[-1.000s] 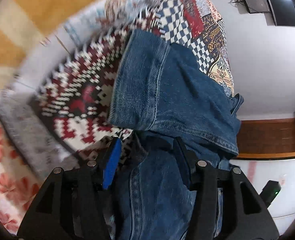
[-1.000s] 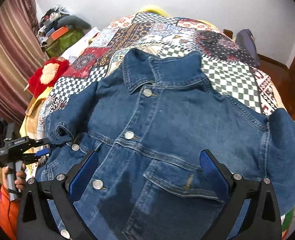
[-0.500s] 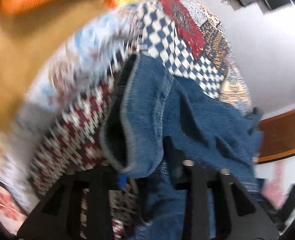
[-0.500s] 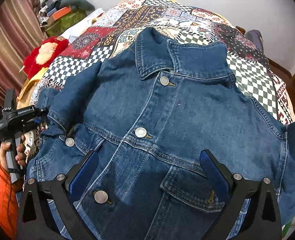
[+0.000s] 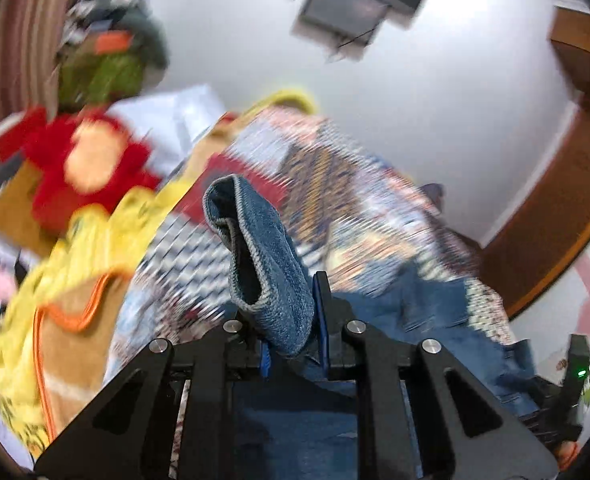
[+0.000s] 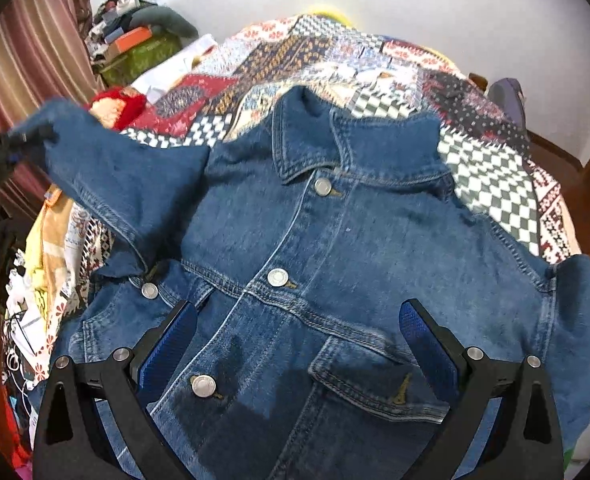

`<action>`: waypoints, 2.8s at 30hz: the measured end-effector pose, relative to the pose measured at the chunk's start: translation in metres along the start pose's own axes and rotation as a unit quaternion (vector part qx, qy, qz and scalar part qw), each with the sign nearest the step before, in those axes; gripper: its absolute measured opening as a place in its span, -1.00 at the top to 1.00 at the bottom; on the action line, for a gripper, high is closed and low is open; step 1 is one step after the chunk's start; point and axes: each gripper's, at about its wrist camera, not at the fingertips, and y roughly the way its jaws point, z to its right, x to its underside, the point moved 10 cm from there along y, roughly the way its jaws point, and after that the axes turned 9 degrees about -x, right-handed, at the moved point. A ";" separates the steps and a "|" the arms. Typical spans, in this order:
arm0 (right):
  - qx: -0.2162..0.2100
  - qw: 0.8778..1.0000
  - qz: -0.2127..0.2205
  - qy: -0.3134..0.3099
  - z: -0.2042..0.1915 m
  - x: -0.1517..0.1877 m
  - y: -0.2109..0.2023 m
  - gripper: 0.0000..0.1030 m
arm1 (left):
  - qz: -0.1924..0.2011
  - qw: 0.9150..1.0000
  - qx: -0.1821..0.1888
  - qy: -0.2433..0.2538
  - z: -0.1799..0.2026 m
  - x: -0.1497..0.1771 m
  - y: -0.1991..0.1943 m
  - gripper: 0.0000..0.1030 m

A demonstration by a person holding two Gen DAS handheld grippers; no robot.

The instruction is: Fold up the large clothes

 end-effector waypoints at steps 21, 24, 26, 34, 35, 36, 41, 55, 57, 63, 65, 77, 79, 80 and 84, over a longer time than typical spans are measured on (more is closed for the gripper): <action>0.044 0.993 0.063 0.089 0.121 0.043 -0.096 -0.95 | -0.137 0.949 0.186 0.217 0.324 0.114 0.032 0.71; 0.053 0.991 0.060 0.109 0.139 0.057 -0.103 -0.95 | -0.192 0.938 0.188 0.221 0.332 0.149 0.048 0.70; 0.054 0.989 0.061 0.120 0.148 0.063 -0.107 -0.95 | -0.227 0.929 0.188 0.225 0.332 0.172 0.055 0.70; 0.024 0.984 0.081 0.155 0.157 0.054 -0.120 -0.95 | -0.256 0.922 0.168 0.238 0.321 0.202 0.049 -0.15; 0.021 0.985 0.082 0.153 0.154 0.050 -0.119 -0.95 | -0.254 0.922 0.168 0.238 0.318 0.200 0.045 -0.15; 0.017 0.985 0.082 0.150 0.151 0.045 -0.117 -0.95 | -0.252 0.923 0.167 0.238 0.316 0.197 0.043 -0.15; -0.014 0.987 0.070 0.145 0.133 0.030 -0.098 -0.95 | -0.187 0.940 0.142 0.248 0.282 0.162 0.020 -0.41; -0.148 0.946 -0.057 0.283 0.120 0.040 0.018 -0.95 | -0.168 0.967 -0.052 0.184 0.074 0.124 0.058 -0.77; -0.152 0.944 -0.058 0.288 0.117 0.038 0.027 -0.94 | -0.175 0.969 -0.064 0.160 0.049 0.129 0.062 -0.77; -0.099 0.961 -0.071 0.250 0.116 0.031 0.044 0.17 | -0.191 0.973 -0.072 0.106 0.008 0.134 0.067 -0.77; -0.082 0.967 -0.066 0.231 0.115 0.022 0.039 0.25 | -0.191 0.973 -0.080 0.103 0.002 0.132 0.066 -0.77; 0.009 0.997 0.044 0.067 0.098 -0.037 -0.039 0.31 | -0.199 0.973 -0.056 0.105 0.019 0.124 0.082 -0.77; 0.031 0.998 0.035 0.048 0.102 -0.031 -0.035 0.30 | -0.209 0.970 -0.052 0.114 0.028 0.132 0.088 -0.77; 0.042 0.998 0.028 0.042 0.105 -0.027 -0.032 0.30 | -0.214 0.969 -0.048 0.118 0.032 0.137 0.091 -0.77; 0.071 0.997 -0.004 0.026 0.124 -0.004 -0.008 0.30 | -0.230 0.961 -0.042 0.144 0.048 0.154 0.102 -0.77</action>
